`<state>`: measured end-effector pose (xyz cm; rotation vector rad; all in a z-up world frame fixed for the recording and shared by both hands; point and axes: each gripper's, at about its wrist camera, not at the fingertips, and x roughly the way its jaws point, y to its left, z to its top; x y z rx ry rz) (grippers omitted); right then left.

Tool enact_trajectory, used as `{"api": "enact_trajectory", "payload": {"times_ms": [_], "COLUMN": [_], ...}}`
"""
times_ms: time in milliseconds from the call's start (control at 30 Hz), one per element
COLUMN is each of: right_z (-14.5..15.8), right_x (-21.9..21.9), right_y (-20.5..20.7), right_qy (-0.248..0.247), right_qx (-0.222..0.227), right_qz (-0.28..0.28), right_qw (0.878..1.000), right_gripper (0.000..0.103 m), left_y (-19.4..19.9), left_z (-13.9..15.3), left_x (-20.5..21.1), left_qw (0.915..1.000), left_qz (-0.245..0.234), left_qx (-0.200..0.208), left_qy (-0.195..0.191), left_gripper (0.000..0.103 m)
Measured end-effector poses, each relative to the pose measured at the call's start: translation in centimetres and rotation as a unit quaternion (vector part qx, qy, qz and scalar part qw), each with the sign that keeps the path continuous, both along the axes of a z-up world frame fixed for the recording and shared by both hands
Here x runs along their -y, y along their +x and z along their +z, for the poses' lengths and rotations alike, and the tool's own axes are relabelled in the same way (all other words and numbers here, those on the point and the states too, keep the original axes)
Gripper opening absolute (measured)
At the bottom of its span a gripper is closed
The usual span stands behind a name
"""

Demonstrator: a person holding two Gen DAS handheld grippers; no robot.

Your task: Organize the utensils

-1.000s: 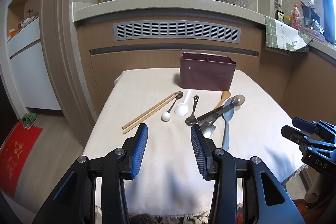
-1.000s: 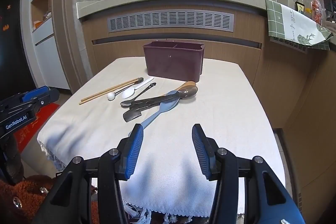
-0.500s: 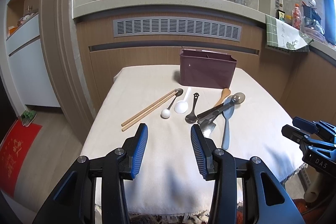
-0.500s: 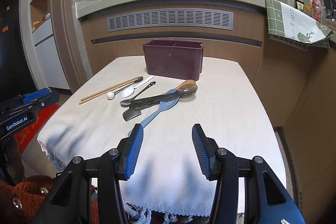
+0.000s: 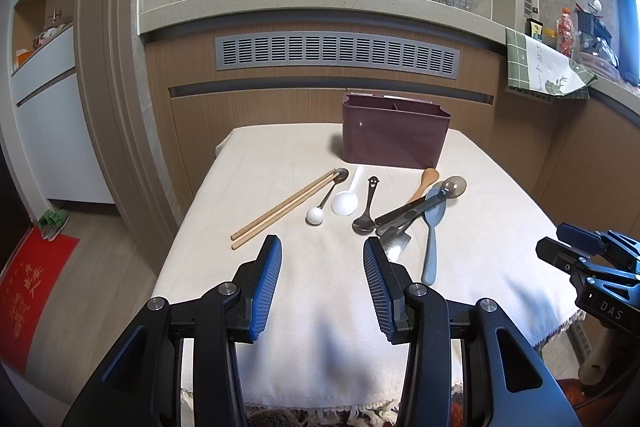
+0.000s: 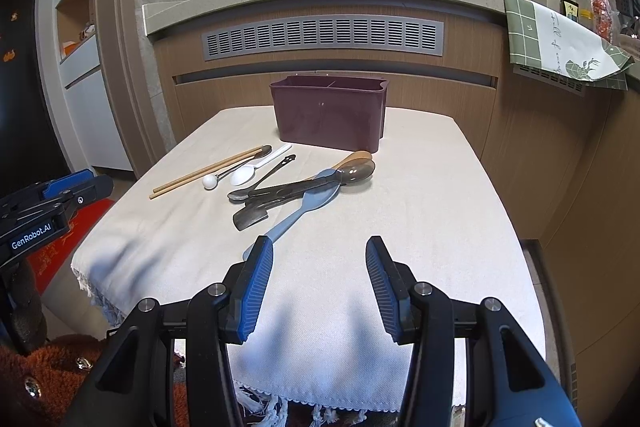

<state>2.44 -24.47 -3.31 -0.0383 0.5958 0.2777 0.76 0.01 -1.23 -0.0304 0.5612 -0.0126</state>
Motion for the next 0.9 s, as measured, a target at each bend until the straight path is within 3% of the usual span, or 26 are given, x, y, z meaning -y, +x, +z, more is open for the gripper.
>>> {"api": "enact_trajectory", "payload": {"times_ms": [900], "right_z": [0.25], "right_x": [0.06], "right_y": [-0.1], "right_qy": [0.001], "right_qx": [0.0], "right_qz": [-0.003], "right_qw": [1.0], "right_gripper": [0.046], "left_y": [-0.11], "left_z": [0.13], "left_x": [0.24], "left_qw": [1.0], "left_qz": [-0.003], "left_qx": [0.0], "left_qy": [0.001], "left_gripper": [0.044]}}
